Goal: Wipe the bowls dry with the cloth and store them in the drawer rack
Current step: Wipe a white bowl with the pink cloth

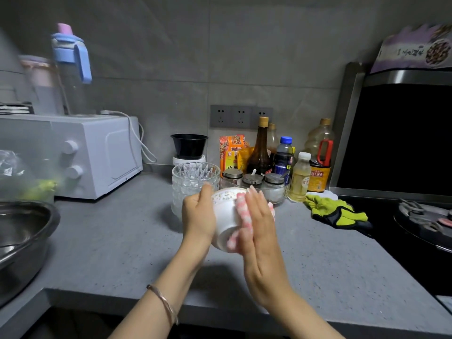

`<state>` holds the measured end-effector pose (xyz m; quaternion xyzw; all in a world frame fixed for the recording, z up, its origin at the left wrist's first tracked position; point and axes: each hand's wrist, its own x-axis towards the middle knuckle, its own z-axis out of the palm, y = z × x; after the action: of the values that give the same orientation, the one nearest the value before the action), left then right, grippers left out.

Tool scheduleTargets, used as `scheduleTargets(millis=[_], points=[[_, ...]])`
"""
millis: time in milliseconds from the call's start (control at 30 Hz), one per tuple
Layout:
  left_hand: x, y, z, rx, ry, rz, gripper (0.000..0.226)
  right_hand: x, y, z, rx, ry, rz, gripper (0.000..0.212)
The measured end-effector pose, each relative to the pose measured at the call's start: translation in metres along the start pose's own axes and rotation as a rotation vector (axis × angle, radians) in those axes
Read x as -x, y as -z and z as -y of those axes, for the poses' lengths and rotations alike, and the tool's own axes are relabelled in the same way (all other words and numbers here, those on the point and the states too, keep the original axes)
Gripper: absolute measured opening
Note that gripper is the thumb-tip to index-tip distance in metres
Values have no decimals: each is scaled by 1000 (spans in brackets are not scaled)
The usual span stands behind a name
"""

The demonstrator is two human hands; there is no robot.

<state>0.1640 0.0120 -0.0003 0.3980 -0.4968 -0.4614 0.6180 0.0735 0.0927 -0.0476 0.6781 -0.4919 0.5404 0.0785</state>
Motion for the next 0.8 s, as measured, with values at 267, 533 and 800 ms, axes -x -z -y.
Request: scheduleTargets(millis=[267, 533, 800], points=[[18, -7, 3, -114, -109, 129, 55, -36, 17, -4, -116, -182, 8, 38], [30, 0, -4, 46, 0, 370, 63, -35, 37, -1, -486, -724, -44, 39], [34, 3, -11, -47, -118, 461, 33, -50, 43, 0, -383, -566, -38, 48]])
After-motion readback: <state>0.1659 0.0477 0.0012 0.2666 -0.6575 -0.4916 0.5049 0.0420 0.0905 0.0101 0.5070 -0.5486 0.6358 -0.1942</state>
